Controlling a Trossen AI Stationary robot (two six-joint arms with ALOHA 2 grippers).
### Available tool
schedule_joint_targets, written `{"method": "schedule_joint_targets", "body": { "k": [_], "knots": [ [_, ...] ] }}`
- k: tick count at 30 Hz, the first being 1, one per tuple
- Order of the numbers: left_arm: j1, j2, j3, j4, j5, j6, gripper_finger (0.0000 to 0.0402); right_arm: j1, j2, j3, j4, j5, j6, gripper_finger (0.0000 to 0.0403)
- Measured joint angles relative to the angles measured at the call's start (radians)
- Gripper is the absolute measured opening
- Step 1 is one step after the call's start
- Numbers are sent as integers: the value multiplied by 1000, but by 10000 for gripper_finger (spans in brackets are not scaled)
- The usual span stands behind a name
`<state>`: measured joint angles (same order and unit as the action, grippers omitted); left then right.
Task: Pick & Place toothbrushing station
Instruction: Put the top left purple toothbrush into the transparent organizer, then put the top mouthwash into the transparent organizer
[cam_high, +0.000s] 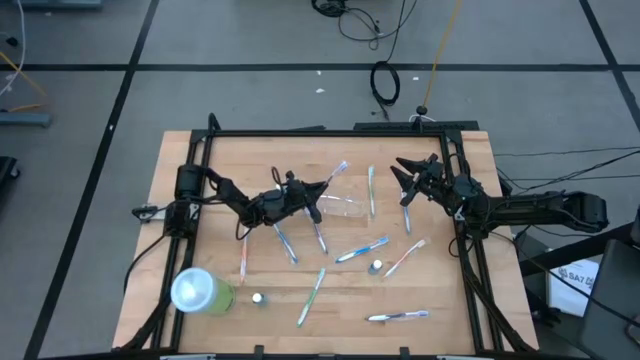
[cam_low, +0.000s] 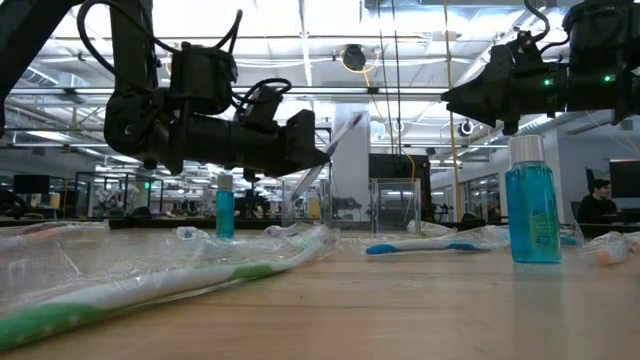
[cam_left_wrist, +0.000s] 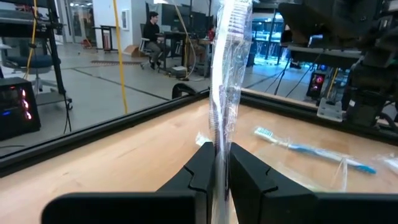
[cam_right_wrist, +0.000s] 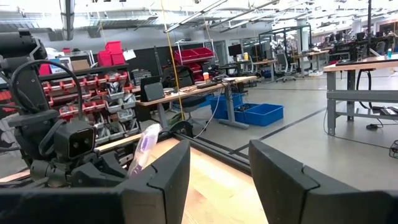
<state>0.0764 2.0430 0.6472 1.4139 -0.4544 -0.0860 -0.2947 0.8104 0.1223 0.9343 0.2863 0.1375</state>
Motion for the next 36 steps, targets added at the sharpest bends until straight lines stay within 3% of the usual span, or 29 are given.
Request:
{"method": "schedule_joint_targets", "body": {
  "k": [9,22,32,36],
  "knots": [
    [-18,0,0,-13,-1,5,43,0,0,0,0,0,0,160],
    [-23,0,0,7,-52,5,154,0,0,0,-1,0,0,160],
    [-55,-62,0,67,-44,109,153,0,0,0,-3,0,0,160],
    [-77,-171,0,-59,-43,140,152,0,0,0,-4,0,0,160]
  ]
}}
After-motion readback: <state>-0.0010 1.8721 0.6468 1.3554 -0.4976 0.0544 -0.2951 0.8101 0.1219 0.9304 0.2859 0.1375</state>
